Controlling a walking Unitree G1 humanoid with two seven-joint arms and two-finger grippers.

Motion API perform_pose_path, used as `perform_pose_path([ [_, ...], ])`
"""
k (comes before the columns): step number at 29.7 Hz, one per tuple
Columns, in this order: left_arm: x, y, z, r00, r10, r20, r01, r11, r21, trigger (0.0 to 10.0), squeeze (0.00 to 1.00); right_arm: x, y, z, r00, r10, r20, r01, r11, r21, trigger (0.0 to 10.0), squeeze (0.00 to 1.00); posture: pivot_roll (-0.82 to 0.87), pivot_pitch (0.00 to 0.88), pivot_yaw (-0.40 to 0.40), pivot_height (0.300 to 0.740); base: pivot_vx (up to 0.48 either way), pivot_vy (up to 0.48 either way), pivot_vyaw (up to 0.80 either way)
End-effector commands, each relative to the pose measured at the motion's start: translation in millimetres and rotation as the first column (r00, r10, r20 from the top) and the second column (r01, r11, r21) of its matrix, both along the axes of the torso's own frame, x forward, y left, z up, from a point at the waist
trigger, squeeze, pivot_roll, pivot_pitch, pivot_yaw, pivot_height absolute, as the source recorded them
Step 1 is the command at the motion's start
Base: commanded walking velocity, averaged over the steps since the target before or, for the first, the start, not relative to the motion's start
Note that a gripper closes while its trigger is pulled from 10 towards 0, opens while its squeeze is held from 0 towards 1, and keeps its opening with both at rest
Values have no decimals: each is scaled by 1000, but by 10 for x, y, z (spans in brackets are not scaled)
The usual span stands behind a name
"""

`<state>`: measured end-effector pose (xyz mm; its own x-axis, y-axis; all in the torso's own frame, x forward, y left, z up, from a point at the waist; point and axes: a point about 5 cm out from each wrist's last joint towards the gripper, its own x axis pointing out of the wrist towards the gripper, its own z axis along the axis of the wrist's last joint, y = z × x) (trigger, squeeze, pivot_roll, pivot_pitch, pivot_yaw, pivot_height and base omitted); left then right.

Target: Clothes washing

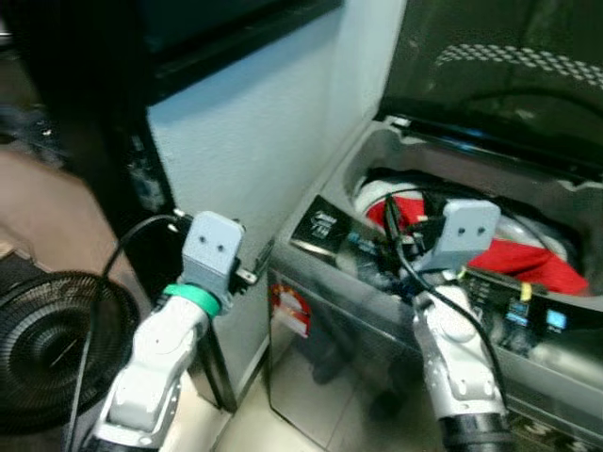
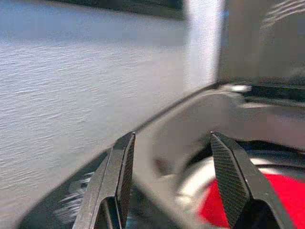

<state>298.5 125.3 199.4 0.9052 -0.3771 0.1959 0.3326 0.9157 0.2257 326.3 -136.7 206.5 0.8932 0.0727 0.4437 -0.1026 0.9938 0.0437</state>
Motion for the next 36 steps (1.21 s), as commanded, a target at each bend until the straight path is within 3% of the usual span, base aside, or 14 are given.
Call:
perform_pose_path([
  [1,-2,-13,-16,1000,-6,-4,6,1000,14,10000,0,-3,-24,-17,1000,-9,-9,9,1000,6,10000,0,30,15,32,740,0,0,788],
  [36,9,-14,-17,1000,-5,-8,5,1000,18,10000,0,3,-9,-33,1000,-6,-17,6,1000,8,10000,0,29,17,37,740,0,0,788],
])
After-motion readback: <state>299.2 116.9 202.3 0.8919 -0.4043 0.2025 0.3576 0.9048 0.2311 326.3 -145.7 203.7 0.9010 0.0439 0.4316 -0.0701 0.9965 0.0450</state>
